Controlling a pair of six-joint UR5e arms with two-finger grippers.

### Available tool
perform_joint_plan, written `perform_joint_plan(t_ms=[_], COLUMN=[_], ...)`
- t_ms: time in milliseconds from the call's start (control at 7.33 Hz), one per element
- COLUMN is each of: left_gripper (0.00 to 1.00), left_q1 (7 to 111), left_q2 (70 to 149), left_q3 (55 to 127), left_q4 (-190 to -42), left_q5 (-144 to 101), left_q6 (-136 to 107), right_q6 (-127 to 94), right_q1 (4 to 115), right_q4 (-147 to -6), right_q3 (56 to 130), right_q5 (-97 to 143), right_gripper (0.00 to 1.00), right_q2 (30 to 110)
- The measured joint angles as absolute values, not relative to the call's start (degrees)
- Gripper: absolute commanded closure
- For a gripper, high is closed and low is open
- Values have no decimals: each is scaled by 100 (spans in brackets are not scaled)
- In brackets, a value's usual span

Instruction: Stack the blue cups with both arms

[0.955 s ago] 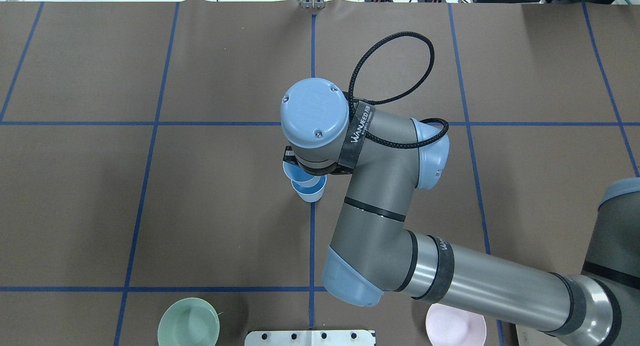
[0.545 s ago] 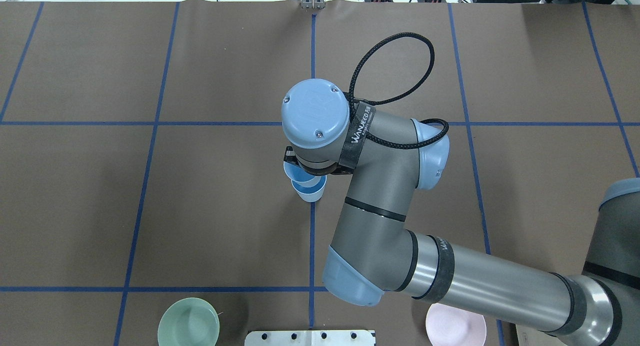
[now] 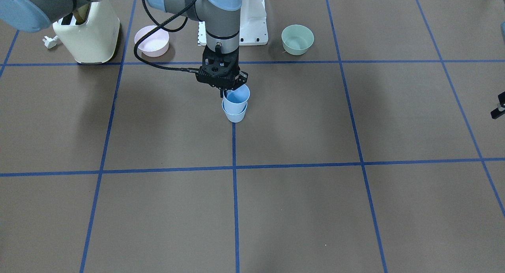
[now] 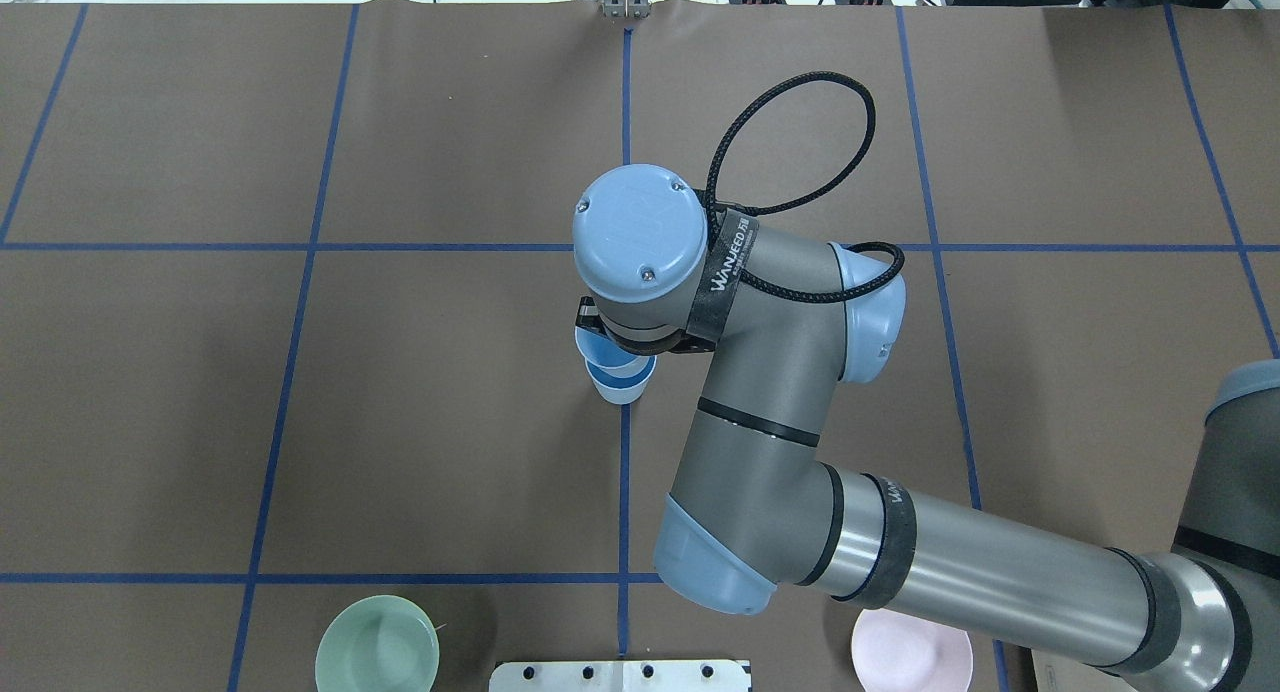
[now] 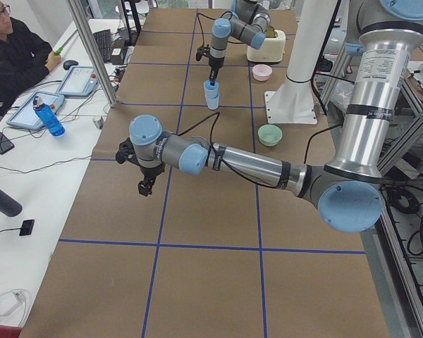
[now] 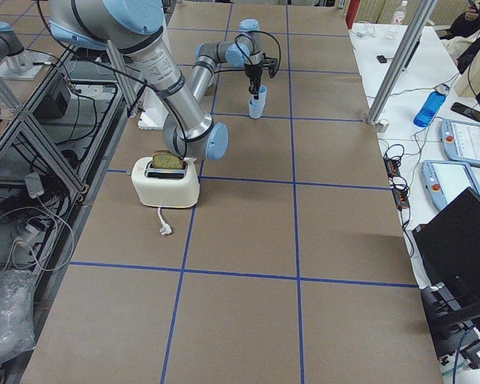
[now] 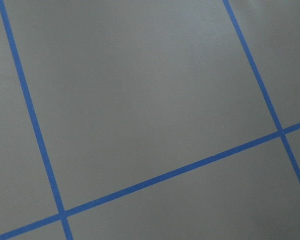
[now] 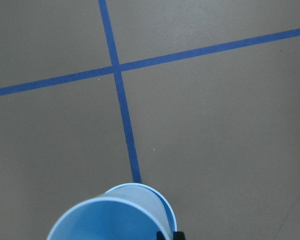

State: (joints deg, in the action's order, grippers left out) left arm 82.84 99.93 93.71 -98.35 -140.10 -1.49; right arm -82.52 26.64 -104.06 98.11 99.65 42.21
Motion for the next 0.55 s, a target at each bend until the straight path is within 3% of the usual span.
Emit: perform_joint_plan(t_ms=[136, 545], left_gripper=[2, 2], left_q1=[8284, 8280], left_q2=[9993, 9993], left_q3=[9372, 9372], left_q4=[-9835, -9831], left_q5=[-14010, -14010], left_q6=[-149, -149], right_q6=[-8254, -8212], right_q1=[2663, 2667], right_q4=[-10387, -10342], right_q3=[9824, 9866], right_q5=[9959, 9893], right_gripper=[1, 0], right_q2=[4209, 4213])
